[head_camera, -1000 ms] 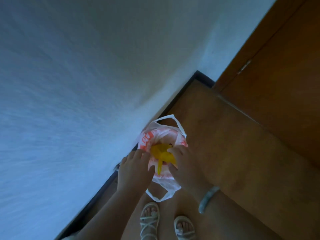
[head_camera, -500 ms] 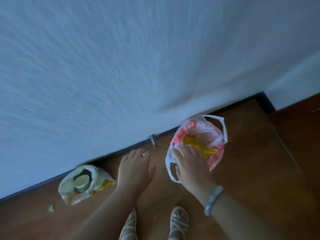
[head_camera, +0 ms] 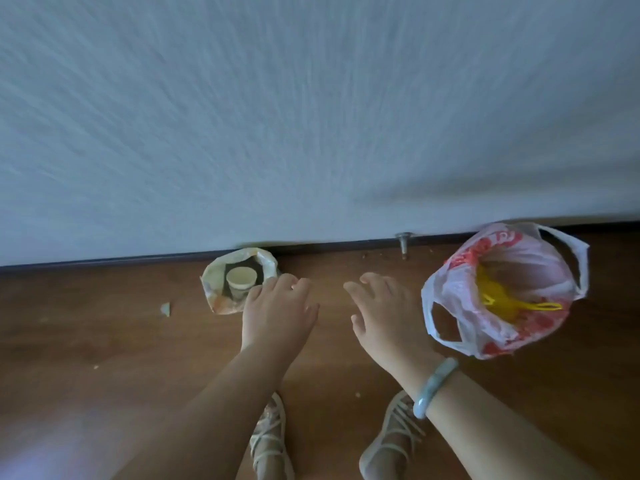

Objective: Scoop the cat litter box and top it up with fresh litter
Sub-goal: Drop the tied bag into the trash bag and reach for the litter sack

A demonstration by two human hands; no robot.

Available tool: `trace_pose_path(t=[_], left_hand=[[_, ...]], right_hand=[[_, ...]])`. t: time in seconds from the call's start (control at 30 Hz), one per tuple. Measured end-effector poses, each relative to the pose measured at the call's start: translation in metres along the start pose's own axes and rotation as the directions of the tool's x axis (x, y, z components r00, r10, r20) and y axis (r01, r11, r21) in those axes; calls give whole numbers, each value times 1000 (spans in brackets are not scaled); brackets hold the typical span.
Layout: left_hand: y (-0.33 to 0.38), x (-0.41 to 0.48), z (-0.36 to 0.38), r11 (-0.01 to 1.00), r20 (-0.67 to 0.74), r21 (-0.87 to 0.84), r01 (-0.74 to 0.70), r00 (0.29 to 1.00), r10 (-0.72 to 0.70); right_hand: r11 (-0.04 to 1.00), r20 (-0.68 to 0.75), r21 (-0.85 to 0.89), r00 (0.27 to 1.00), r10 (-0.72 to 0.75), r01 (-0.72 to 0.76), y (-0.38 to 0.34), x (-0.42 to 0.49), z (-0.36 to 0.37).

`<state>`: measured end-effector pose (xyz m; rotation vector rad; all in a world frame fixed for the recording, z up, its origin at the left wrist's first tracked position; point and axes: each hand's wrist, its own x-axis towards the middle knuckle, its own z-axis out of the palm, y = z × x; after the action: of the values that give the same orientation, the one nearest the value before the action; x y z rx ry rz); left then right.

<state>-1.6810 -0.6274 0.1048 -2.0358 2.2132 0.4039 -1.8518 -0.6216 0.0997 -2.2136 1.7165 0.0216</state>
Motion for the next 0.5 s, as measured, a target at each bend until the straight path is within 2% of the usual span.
trace_pose_path(t=[0.27, 0.5], left_hand=[[-135, -15, 64, 971, -62, -88, 223, 971, -229], [-201, -3, 124, 957, -48, -134, 255, 963, -264]], right_hand=[[994, 123, 106, 992, 16, -29, -84, 54, 90], [986, 162, 156, 986, 35, -61, -129, 99, 167]])
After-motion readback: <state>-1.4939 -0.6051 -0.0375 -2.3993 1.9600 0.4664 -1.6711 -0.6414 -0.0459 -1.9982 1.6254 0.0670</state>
